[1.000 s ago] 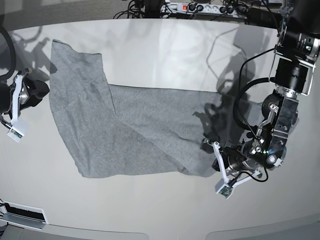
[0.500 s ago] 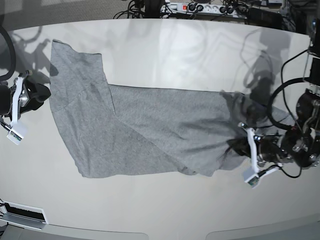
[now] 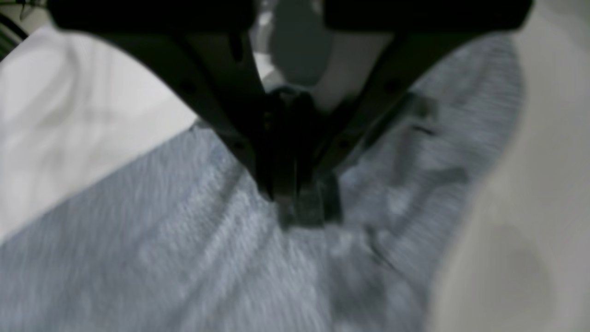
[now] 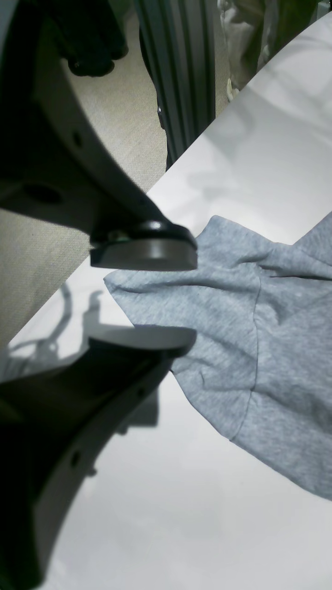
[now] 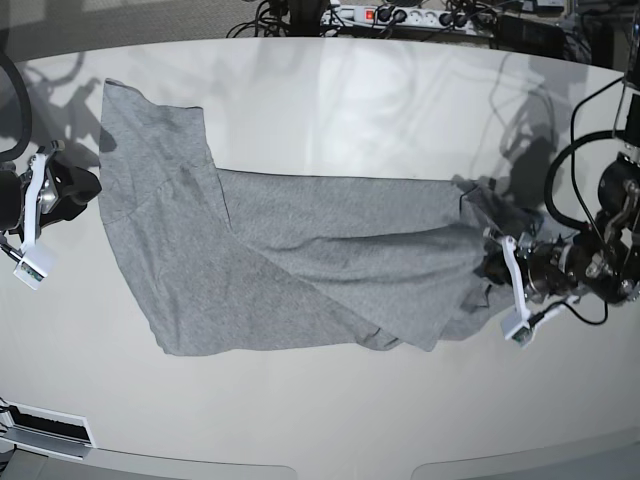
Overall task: Layout the t-shirt on the table in an organized manner, then fold the t-shirt properly
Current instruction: 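Drag the grasped corner with the left gripper to straighten the shirt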
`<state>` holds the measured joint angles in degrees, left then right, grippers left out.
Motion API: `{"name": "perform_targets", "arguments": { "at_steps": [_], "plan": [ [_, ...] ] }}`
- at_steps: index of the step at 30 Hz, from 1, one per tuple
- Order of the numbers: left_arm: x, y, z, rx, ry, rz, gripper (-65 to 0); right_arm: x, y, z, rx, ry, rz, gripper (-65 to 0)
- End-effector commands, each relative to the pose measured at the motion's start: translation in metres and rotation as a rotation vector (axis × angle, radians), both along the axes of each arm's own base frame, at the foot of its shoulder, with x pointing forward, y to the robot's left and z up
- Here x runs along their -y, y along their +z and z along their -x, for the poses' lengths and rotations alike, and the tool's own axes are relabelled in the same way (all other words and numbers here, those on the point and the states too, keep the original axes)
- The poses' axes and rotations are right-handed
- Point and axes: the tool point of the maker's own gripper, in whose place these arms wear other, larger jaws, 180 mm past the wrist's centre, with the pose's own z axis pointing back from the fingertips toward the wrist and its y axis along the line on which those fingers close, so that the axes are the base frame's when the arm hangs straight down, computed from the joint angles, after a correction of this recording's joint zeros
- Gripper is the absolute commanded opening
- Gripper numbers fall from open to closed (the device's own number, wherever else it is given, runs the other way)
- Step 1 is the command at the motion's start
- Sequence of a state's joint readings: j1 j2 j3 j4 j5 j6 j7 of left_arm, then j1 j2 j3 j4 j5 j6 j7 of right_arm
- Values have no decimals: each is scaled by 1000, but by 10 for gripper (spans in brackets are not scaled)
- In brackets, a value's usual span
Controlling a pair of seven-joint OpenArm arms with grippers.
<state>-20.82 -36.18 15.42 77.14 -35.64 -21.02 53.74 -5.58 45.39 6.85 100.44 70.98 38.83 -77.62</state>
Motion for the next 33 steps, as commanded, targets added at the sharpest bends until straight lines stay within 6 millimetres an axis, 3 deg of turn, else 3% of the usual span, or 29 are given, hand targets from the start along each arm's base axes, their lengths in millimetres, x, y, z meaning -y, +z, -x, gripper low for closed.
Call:
{"name": "perform_targets", "arguments": {
  "at_steps": [1,4,6,13,26,33],
  "plan": [
    [-3,21,-19,81,10,11,-593,3,12,-7,38,6,5,-423],
    [-3,29,-30,142,45,33,-356,3,12,-7,38,6,4,-423],
    [2,38,-38,200,43,70,-295,3,12,-7,38,6,4,-423],
    [25,61,-68,410,78,163,-297,3,12,-7,38,6,4,-423],
    [36,-3,-106,327,245,229,-297,3,12,-7,38,6,4,-423],
    [37,-30,-104,271,285,234,-297,4,12,-7,38,6,5,-423]
  ]
}}
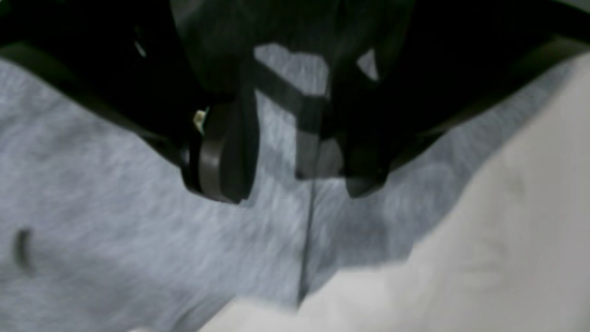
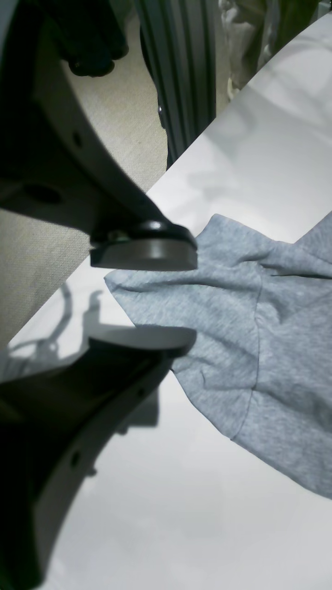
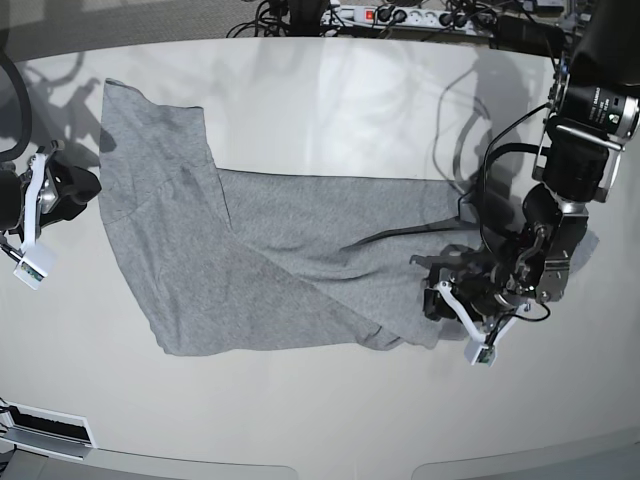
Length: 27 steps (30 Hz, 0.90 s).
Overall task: Layout the t-shirt on the table in an organized manner, then fold the t-shirt properly
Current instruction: 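Drag the grasped corner with the left gripper to straighten the shirt, then grasp the shirt's shoulder edge with the right gripper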
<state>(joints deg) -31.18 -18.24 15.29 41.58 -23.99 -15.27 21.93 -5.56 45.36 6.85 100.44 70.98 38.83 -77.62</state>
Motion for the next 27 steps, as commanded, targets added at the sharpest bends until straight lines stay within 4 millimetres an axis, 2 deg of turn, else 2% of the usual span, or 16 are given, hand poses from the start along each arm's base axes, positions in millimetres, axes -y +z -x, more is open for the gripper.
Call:
{"name": "perform_targets", "arguments": {
  "at_steps": [1,4,6,8,11,12,16,20,27],
  "plan": [
    [0,22,-20,71,8,18,-297,4,12,-7,37,5,4,-423],
    [-4,12,-15,45,21,13,-301,4,12,-7,37,5,5,-423],
    [-6,8,-12,34,24,12,-343,4,12,-7,37,5,4,-423],
    [-5,7,-10,29,26,16,-428,4,12,-7,38,5,5,-423],
    [-4,10,-13,35,31,29,-636,3,12,-7,38,5,4,-423],
    [-4,12,-15,38,35,38,-650,4,12,-7,38,5,5,-423],
    [0,20,-21,25,43,67,-650,3,12,-7,38,6,4,-423],
    [10,42,-31,24,17,85,-650,3,12,-7,39,6,4,-423],
    [56,99,-38,65,-234,87,-650,6,11,-9,45,1,22,-423]
  ]
}}
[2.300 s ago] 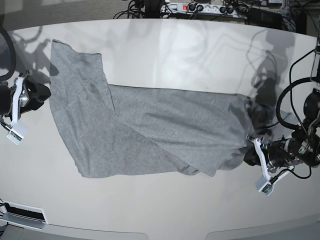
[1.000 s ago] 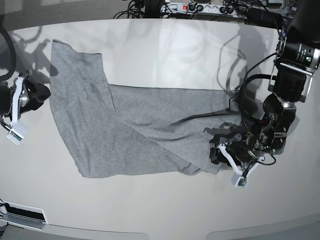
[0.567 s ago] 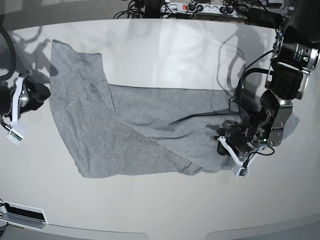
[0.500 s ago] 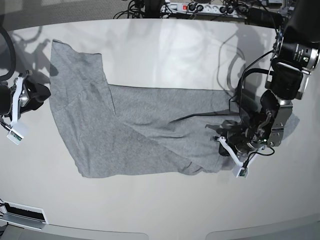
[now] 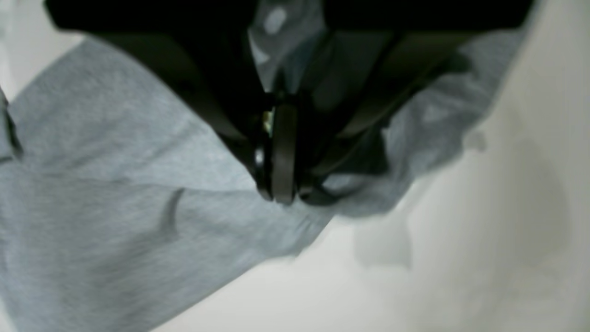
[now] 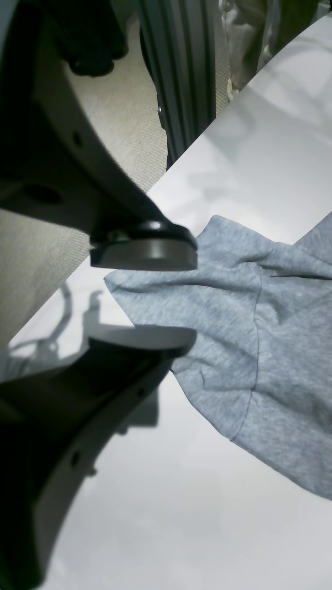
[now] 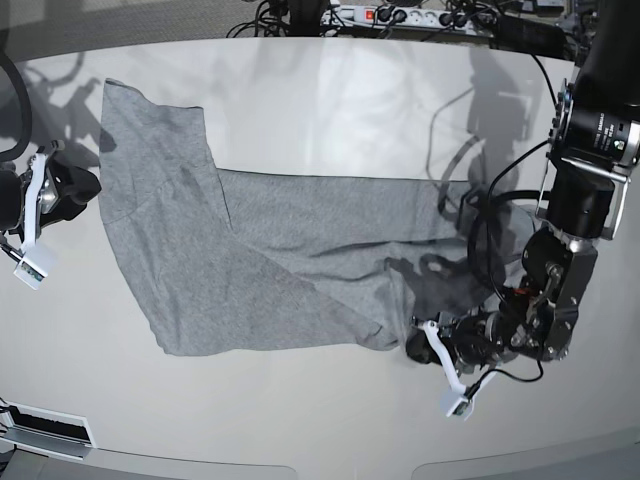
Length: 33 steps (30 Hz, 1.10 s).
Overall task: Layout the t-shirt on the table in an organized manner, then fold the t-shirt properly
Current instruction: 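Grasp the shirt's shoulder edge with the right gripper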
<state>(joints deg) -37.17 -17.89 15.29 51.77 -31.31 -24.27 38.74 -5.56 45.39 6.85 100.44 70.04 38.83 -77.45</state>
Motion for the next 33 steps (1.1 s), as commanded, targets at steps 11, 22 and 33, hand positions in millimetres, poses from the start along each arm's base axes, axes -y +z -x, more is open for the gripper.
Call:
{"name": "perform_targets", "arguments": {
  "at_steps": [11,22,33],
  "plan": [
    [-16,83,-24,165,-47,-51,-650,-3,15,-22,132,-11,-24,-423],
    [-62,67,1,93,-32,-50,-650,2,-41,-20,158,-221,109,-196],
    [-67,58,8,56,-31,-65,-650,4,-92,-26,129,-555,102,-199]
  ]
}}
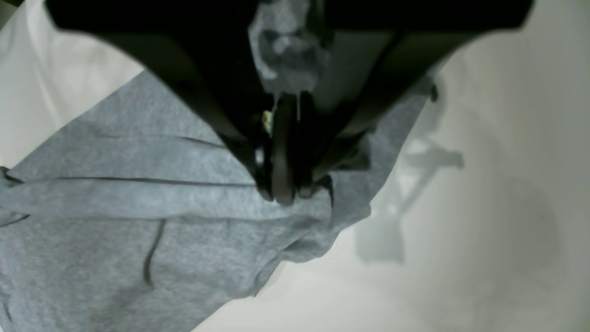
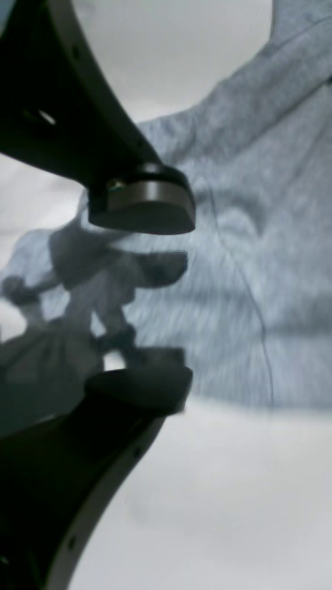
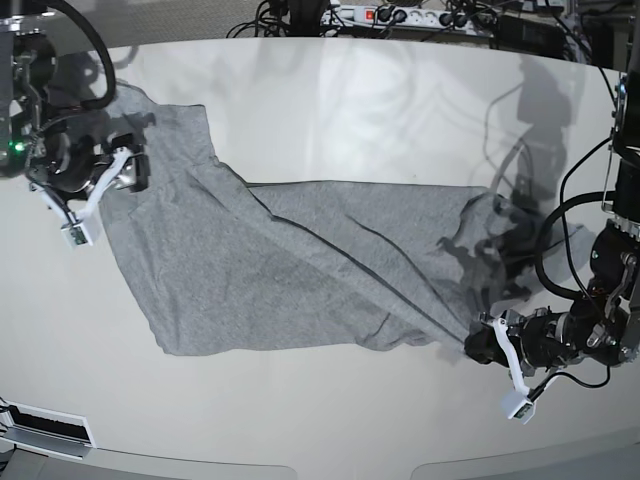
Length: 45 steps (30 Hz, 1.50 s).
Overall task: Layout the t-shirt on the table in an organized manner, then fold the t-shirt properly
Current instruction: 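Grasp the shirt's shoulder edge with the right gripper, then lift the shirt with both grippers and stretch it between them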
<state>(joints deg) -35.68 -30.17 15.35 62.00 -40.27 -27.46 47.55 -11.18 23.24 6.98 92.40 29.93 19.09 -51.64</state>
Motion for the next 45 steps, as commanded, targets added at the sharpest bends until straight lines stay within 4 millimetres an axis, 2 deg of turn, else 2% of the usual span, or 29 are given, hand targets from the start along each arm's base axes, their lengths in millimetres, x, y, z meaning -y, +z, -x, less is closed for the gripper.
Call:
{"name": "perform_targets", "arguments": {
  "at_steps": [1,5,10,13,19,20,22,24,26,27,28,31,33,35,37,41,45],
  "plan": [
    [0,24,-13,65,4,25,-650,12,7,-16,41,-22,12,-203],
    [1,24,-12,56,3,35,-650,26,-3,-41,50,-119,-48,-203],
    [0,21,-9,33,1,28,-650,56,5,-66,92,-225,-115,-203],
    [1,21,-9,33,1,31,-650,61,0,-65,70,-258,-204,-204],
    [1,22,-9,32,1,36,-650,42,-34,-42,-15,-240,-376,-208],
    [1,22,-9,31,1,36,-650,40,-37,-39,-22,-236,-383,-229],
    [1,21,-8,25,0,32,-650,39,-39,-37,-22,-229,-388,-312],
    [1,20,-8,20,0,29,-650,35,-35,-39,-6,-196,-400,-446],
    [0,19,-7,16,-1,26,-650,32,-31,-41,10,-180,-420,-614],
    [1,20,-7,16,0,30,-650,30,-29,-43,13,-179,-432,-650],
    [1,20,-7,14,-1,32,-650,29,-25,-45,19,-177,-446,-650],
    [0,30,-12,22,-6,22,-650,22,-2,-60,69,-141,-473,-650],
    [-2,46,-19,52,-29,17,-650,18,23,-75,136,-102,-477,-650],
    [-9,70,-30,98,-21,25,-650,16,51,-90,220,-60,-462,-650],
    [-23,100,-43,156,9,16,-650,16,82,-103,305,-11,-418,-650],
    [-53,176,-68,312,70,-11,-650,24,153,-131,490,74,-315,-650],
    [-79,250,-86,476,142,-43,-650,47,215,-156,620,102,-223,-650]
  ]
}}
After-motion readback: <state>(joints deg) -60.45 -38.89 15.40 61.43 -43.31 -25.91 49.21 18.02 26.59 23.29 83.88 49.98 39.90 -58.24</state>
